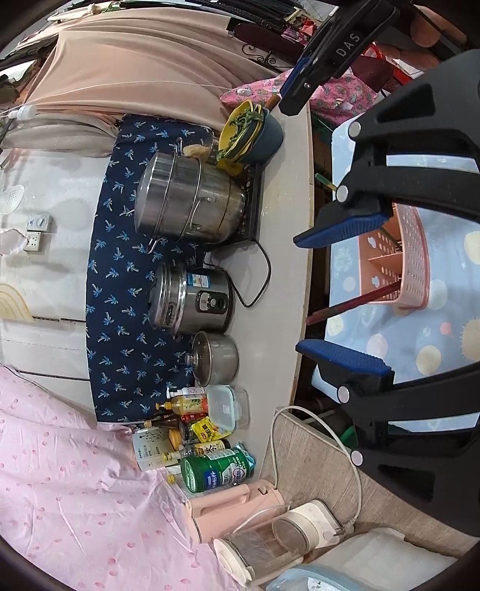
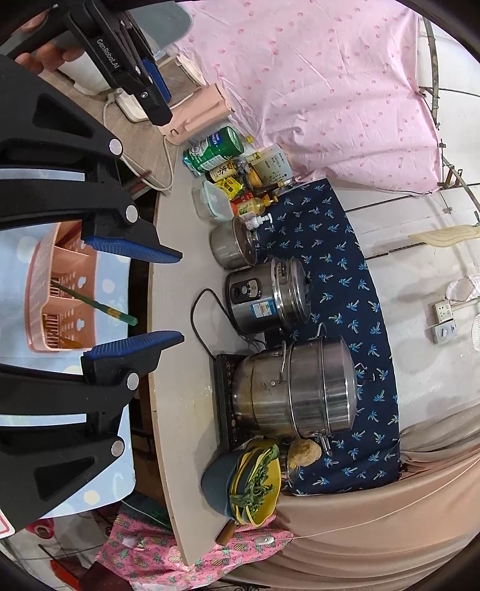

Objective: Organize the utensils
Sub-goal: 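Withdraw both open tools from the pink holder back to the chopstick row, then grasp a red chopstick with left tool while right tool grasps a dark red chopstick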

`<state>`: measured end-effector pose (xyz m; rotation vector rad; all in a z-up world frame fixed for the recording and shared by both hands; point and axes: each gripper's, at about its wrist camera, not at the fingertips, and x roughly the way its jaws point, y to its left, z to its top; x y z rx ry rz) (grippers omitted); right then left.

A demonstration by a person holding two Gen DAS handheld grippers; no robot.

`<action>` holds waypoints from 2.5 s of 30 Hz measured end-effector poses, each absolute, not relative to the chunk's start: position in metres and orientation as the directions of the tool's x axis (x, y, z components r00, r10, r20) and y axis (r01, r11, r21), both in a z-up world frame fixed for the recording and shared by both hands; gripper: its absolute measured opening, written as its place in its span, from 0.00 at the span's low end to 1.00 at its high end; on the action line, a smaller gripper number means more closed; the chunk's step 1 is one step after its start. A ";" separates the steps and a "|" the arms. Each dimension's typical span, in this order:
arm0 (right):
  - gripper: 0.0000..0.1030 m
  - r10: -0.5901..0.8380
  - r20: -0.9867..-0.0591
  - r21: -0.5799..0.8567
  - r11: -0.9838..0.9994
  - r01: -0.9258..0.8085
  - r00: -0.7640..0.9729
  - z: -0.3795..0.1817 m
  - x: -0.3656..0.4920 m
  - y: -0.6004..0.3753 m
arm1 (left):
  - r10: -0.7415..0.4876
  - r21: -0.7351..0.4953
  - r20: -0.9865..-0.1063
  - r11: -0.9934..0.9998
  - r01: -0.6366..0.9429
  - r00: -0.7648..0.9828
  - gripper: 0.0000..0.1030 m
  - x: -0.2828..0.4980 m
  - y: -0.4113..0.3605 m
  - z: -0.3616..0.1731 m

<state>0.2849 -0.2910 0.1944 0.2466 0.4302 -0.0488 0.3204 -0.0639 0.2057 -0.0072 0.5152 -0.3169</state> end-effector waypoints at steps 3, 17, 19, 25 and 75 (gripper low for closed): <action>0.37 0.002 -0.431 0.225 0.969 0.105 0.903 0.191 0.274 -0.292 | -0.287 -0.074 -0.486 0.955 0.288 0.825 0.49 0.311 -0.062 0.205; 0.37 0.022 -0.500 0.211 0.973 0.097 0.866 0.159 0.198 -0.276 | -0.260 -0.059 -0.535 0.961 0.272 0.804 0.49 0.253 -0.048 0.186; 0.37 0.016 -0.511 0.199 0.975 0.100 0.860 0.154 0.185 -0.271 | -0.260 -0.054 -0.537 0.960 0.275 0.803 0.49 0.244 -0.047 0.184; 0.37 0.023 -0.539 0.185 0.979 0.091 0.842 0.139 0.151 -0.260 | -0.258 -0.050 -0.547 0.960 0.276 0.796 0.49 0.219 -0.043 0.174; 0.23 0.090 -0.833 0.123 0.992 0.023 0.546 -0.069 0.001 -0.173 | -0.180 -0.039 -0.843 0.961 0.275 0.506 0.52 0.055 -0.011 -0.056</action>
